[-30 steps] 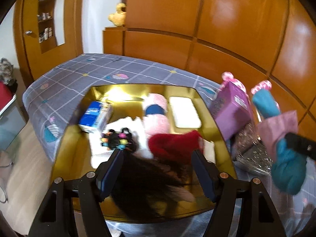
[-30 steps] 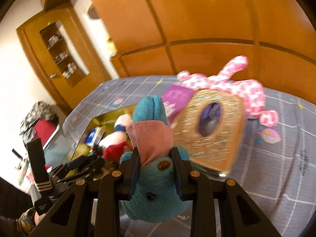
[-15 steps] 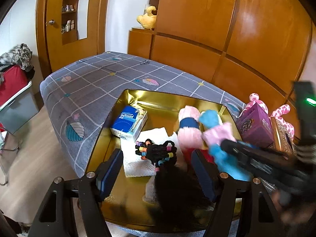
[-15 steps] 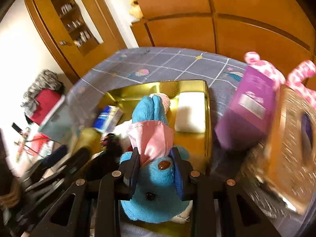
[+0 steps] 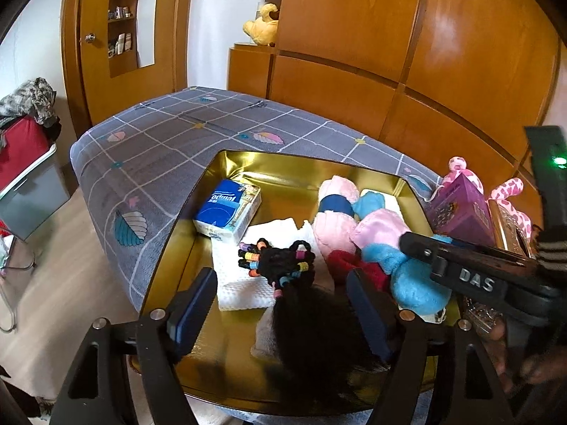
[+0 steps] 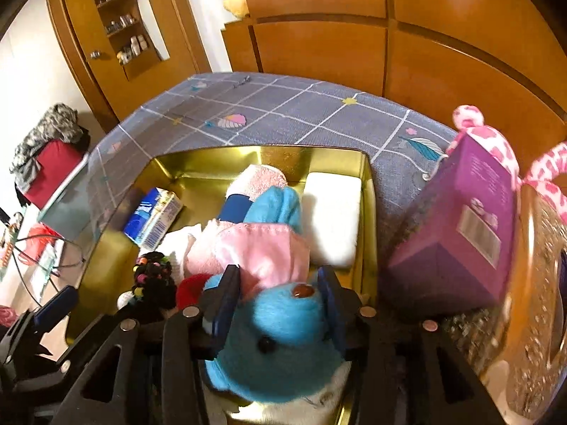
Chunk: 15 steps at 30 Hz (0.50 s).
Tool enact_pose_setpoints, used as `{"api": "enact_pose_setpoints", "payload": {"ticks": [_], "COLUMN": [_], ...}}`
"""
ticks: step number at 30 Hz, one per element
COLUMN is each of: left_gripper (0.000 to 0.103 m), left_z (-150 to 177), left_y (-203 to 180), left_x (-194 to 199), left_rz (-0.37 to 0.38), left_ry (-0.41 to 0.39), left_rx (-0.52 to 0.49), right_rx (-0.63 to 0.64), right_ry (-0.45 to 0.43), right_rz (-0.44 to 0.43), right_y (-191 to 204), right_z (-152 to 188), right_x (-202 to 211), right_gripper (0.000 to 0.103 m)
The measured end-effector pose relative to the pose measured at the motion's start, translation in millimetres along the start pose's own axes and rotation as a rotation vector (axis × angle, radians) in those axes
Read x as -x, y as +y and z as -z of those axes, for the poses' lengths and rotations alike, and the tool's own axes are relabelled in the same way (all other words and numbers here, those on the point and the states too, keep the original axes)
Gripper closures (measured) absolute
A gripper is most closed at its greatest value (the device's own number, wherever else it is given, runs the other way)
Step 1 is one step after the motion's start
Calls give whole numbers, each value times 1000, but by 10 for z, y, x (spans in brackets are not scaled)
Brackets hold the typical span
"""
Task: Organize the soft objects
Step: 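Carry the blue plush into the gold tray with the right gripper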
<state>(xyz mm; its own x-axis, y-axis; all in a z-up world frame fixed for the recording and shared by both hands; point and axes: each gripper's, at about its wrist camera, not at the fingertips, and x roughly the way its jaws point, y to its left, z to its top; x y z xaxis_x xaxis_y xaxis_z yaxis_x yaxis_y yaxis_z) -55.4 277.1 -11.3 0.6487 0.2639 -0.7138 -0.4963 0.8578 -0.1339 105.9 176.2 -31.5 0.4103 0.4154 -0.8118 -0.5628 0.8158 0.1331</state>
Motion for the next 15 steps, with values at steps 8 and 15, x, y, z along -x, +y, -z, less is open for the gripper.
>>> {"api": "enact_pose_setpoints", "payload": {"ticks": [8, 15], "left_gripper": [26, 25], "left_z": [16, 32], "left_y": [-75, -108], "left_x": [31, 24], "left_rz": [16, 20], "left_ry": [-3, 3], "left_rx": [-22, -36], "right_rx": [33, 42], "right_ry": [-44, -72], "right_rz": [34, 63], "right_y": [26, 22], "right_z": [104, 183], "right_x": [177, 278], "right_gripper": [53, 53]}}
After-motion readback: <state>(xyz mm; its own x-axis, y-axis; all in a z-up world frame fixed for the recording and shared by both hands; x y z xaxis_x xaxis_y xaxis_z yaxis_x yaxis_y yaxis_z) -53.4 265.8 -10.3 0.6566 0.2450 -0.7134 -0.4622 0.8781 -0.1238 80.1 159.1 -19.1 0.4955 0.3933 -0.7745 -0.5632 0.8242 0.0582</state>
